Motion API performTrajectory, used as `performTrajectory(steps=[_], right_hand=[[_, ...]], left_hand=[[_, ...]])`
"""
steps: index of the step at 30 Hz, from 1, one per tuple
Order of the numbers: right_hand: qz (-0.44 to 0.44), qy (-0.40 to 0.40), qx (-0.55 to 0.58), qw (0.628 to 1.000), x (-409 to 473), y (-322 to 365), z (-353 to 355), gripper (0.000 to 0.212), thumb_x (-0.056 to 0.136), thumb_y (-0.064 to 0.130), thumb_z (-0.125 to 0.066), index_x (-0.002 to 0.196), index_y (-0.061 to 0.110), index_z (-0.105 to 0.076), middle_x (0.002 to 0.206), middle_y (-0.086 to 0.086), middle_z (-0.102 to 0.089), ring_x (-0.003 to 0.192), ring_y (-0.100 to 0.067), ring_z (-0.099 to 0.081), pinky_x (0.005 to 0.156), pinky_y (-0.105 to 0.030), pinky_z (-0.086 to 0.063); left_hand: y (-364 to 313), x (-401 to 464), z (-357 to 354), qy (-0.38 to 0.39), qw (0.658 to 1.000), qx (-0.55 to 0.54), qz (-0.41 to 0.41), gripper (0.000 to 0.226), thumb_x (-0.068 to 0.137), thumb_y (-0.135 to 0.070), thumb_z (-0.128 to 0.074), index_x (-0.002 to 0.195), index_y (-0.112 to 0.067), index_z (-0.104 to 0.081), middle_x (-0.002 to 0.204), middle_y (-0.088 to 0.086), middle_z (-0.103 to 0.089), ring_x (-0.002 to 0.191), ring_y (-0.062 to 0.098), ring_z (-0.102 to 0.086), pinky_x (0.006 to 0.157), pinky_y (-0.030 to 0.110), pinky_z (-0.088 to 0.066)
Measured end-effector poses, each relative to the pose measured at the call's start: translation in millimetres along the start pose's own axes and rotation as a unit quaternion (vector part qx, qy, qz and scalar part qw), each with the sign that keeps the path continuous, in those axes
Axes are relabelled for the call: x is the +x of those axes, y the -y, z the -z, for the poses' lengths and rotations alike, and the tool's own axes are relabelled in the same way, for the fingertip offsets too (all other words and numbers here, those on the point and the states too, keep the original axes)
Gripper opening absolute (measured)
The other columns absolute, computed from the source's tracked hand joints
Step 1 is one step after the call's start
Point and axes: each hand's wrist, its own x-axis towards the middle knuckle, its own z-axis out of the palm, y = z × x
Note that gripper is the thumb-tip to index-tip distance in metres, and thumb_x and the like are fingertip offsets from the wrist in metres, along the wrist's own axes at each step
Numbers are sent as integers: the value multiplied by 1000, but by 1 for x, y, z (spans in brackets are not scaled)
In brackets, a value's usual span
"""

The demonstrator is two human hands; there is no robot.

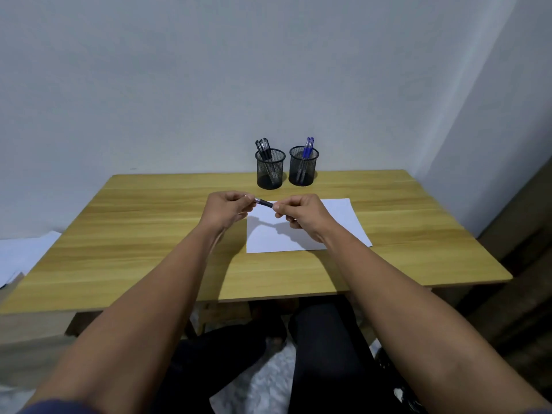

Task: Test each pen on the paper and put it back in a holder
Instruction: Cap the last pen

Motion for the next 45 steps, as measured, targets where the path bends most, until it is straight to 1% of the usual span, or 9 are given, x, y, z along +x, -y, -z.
performTrajectory(steps=[8, 12, 17, 23, 25, 27, 33, 37, 45], right_hand=[[1, -19, -104, 994, -28, 6, 41, 6, 97, 20, -78, 99, 14, -81, 87, 1, -79, 72, -7, -67, 67, -23, -52], [48, -211, -111, 970, -55, 3, 93, 8, 95, 12, -79, 95, 5, -81, 83, 1, -73, 74, -9, -62, 69, -22, -48], [42, -436, -130, 890, -118, -25, 193, 7, 92, 21, -78, 92, 15, -82, 85, 1, -77, 82, -13, -70, 76, -23, -53], [-13, -583, -91, 807, -211, -92, 264, 11, 96, 13, -73, 91, 5, -79, 75, -4, -70, 63, -2, -58, 58, -6, -42], [-51, -613, -85, 784, -239, -123, 271, 10, 96, 15, -73, 91, 8, -78, 72, -3, -68, 66, -10, -61, 63, -14, -46], [-104, -627, -84, 768, -262, -160, 276, 11, 96, 18, -73, 89, 10, -77, 75, -7, -70, 73, -20, -64, 70, -28, -49], [-251, -577, -112, 770, -293, -229, 274, 19, 96, 31, -74, 80, 19, -72, 80, -7, -73, 84, -33, -69, 75, -39, -54], [-322, -547, -167, 755, -293, -241, 278, 23, 94, 42, -73, 101, 20, -78, 106, -11, -79, 107, -37, -70, 99, -49, -55], [-317, -526, -213, 760, -293, -224, 285, 25, 98, 35, -72, 112, 17, -81, 116, -10, -79, 116, -35, -70, 92, -38, -55]], left_hand=[[-12, -12, -40, 36, 997, 55, -28, 16, 94, -22, -71, 103, -11, -77, 98, 4, -78, 93, 17, -73, 97, 43, -57], [-5, -15, -102, 56, 977, 179, -102, 38, 96, -36, -65, 129, -18, -67, 119, 0, -71, 105, 16, -66, 95, 36, -53], [21, -31, -202, 171, 893, 359, -210, 54, 95, -50, -59, 141, -20, -58, 141, 0, -62, 127, 22, -58, 106, 40, -46], [39, -53, -297, 274, 777, 478, -305, 68, 90, -62, -47, 139, -15, -58, 144, 9, -57, 133, 36, -50, 105, 48, -46], [49, -57, -318, 292, 740, 509, -328, 78, 86, -69, -34, 136, -15, -58, 147, 11, -54, 135, 38, -46, 109, 50, -42], [58, -60, -338, 297, 709, 537, -348, 79, 88, -73, -29, 139, -18, -53, 156, 9, -44, 142, 37, -38, 114, 55, -33], [74, -58, -364, 282, 695, 577, -324, 83, 91, -79, -22, 153, -25, -36, 167, 5, -22, 154, 34, -16, 118, 66, -13], [80, -58, -365, 270, 701, 580, -316, 86, 90, -81, -18, 157, -28, -29, 169, 3, -17, 155, 31, -12, 119, 66, -7], [82, -59, -364, 265, 700, 581, -319, 87, 90, -81, -16, 158, -28, -28, 169, 3, -17, 156, 30, -12, 120, 65, -8]])
